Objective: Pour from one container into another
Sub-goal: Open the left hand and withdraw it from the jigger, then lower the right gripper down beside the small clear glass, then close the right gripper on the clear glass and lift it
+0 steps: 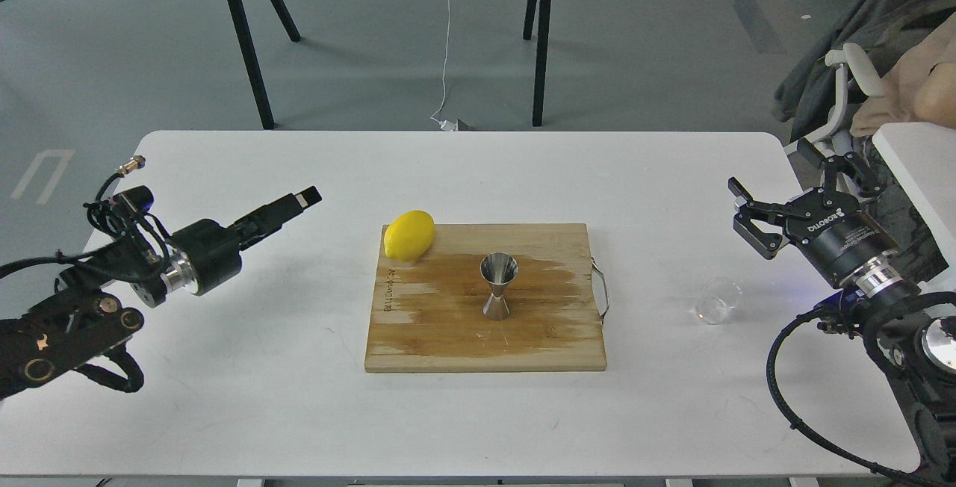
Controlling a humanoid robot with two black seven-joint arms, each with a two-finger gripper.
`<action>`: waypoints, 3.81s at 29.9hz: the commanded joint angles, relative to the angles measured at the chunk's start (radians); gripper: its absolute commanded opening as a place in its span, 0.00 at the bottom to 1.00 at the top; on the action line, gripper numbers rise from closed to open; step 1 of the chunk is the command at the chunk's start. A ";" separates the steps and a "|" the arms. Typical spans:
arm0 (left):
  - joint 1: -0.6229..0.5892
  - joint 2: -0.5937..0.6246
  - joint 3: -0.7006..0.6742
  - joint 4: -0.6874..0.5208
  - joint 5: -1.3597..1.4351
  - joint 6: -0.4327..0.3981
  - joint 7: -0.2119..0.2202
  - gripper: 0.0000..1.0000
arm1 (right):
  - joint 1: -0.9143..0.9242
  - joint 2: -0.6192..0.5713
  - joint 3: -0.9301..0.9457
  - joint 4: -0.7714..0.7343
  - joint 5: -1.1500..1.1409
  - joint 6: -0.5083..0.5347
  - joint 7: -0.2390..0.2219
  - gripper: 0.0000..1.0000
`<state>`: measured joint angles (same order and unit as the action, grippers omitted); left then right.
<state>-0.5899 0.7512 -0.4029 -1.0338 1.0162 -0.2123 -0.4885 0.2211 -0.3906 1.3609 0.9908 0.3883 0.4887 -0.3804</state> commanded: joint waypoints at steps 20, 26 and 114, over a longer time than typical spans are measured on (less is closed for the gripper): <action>0.078 -0.009 -0.185 0.319 -1.036 -0.276 0.000 0.87 | -0.304 0.053 0.288 0.385 0.132 -0.451 0.008 0.98; 0.104 -0.035 -0.185 0.321 -1.036 -0.276 0.000 0.87 | -0.468 0.027 0.322 0.471 0.130 -0.637 0.009 0.98; 0.104 -0.093 -0.182 0.417 -1.033 -0.276 0.000 0.87 | -0.124 0.087 -0.028 0.242 0.003 -0.782 0.107 0.36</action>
<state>-0.4864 0.6589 -0.5857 -0.6167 -0.0182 -0.4887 -0.4888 0.0911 -0.3028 1.3308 1.1941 0.3935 -0.3163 -0.2730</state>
